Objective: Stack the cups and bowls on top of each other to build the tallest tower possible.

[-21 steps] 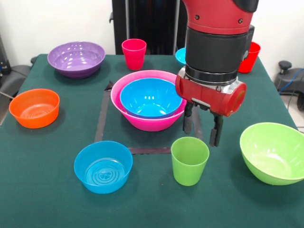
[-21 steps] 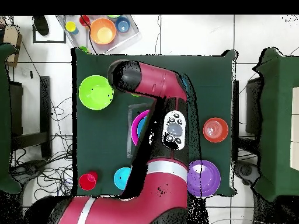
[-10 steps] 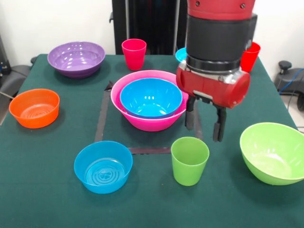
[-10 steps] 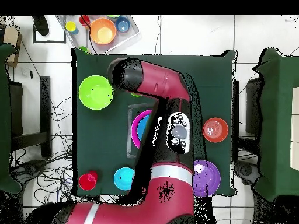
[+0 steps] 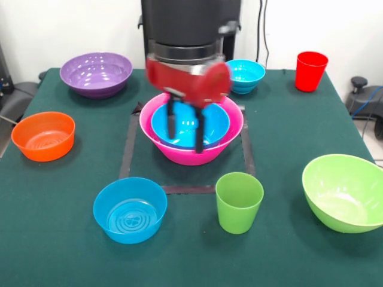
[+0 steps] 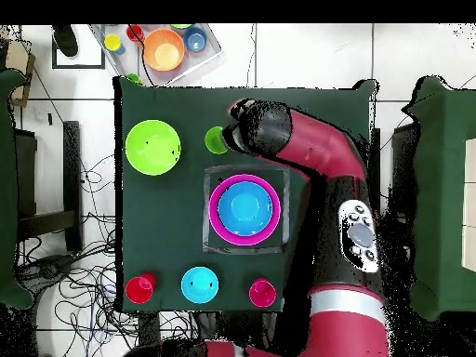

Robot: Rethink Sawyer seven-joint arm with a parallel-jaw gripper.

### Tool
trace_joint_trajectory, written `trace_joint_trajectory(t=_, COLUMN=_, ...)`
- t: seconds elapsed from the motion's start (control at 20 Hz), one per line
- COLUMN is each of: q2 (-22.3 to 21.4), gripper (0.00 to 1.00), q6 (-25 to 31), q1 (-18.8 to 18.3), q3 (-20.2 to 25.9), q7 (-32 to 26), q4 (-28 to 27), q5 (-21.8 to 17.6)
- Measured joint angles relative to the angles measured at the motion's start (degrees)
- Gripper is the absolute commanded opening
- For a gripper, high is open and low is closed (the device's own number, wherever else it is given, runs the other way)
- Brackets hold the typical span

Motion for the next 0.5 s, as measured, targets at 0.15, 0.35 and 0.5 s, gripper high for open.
trace_joint_trajectory(t=0.15, q2=0.01, gripper=1.0, q6=0.0, q1=-2.62, q3=1.36, q7=-0.53, q4=-0.02, q5=-1.94)
trace_joint_trajectory(t=0.35, q2=0.51, gripper=1.0, q6=-0.49, q1=-5.35, q3=3.36, q7=-1.41, q4=-0.02, q5=-4.74)
trace_joint_trajectory(t=0.5, q2=1.34, gripper=1.0, q6=-1.86, q1=-6.67, q3=5.2, q7=-1.66, q4=-0.04, q5=-7.15)
